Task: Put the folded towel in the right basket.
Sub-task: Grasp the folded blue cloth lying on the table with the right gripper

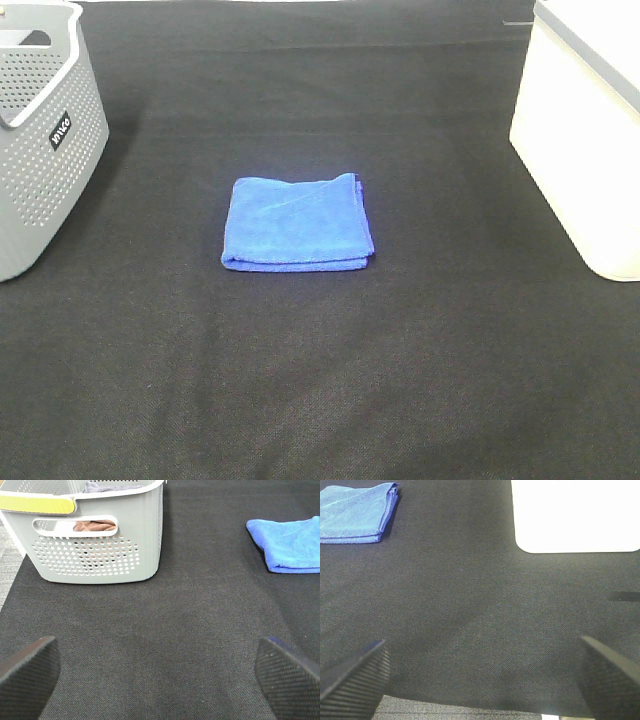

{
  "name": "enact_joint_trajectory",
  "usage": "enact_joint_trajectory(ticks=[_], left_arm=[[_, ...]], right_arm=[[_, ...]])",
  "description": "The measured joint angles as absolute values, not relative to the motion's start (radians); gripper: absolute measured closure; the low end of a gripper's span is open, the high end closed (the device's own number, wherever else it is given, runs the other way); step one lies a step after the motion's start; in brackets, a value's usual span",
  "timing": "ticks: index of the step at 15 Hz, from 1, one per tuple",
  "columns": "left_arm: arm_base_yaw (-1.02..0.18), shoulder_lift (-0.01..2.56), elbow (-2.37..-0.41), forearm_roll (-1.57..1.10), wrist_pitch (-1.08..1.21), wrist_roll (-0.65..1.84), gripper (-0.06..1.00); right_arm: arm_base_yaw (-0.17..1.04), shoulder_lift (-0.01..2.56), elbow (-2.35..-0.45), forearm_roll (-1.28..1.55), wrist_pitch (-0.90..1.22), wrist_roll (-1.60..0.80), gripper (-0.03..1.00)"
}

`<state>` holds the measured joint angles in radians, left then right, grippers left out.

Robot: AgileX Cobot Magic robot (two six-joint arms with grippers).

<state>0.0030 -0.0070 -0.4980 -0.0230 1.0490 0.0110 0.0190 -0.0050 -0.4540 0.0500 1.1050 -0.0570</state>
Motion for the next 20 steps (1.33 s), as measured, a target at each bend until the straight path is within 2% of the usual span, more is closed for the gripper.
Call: enact_joint_trajectory(ticks=[9, 11, 16, 20], left_arm=[[0.003, -0.007, -0.498, -0.023, 1.049, 0.011, -0.04], [0.003, -0.007, -0.498, -0.023, 1.049, 0.011, -0.04], [0.003, -0.007, -0.498, -0.023, 1.049, 0.011, -0.04], [0.003, -0.007, -0.498, -0.023, 1.049, 0.011, -0.04]], right_arm=[[0.019, 0.018, -0.465, 0.062, 1.108, -0.068, 0.0], [0.019, 0.186, -0.554, 0.107, 1.136, -0.078, 0.0], [0.019, 0.826, -1.084, 0.253, 1.21, -0.084, 0.0], [0.034, 1.094, -1.201, 0.493, 1.204, -0.139, 0.0]])
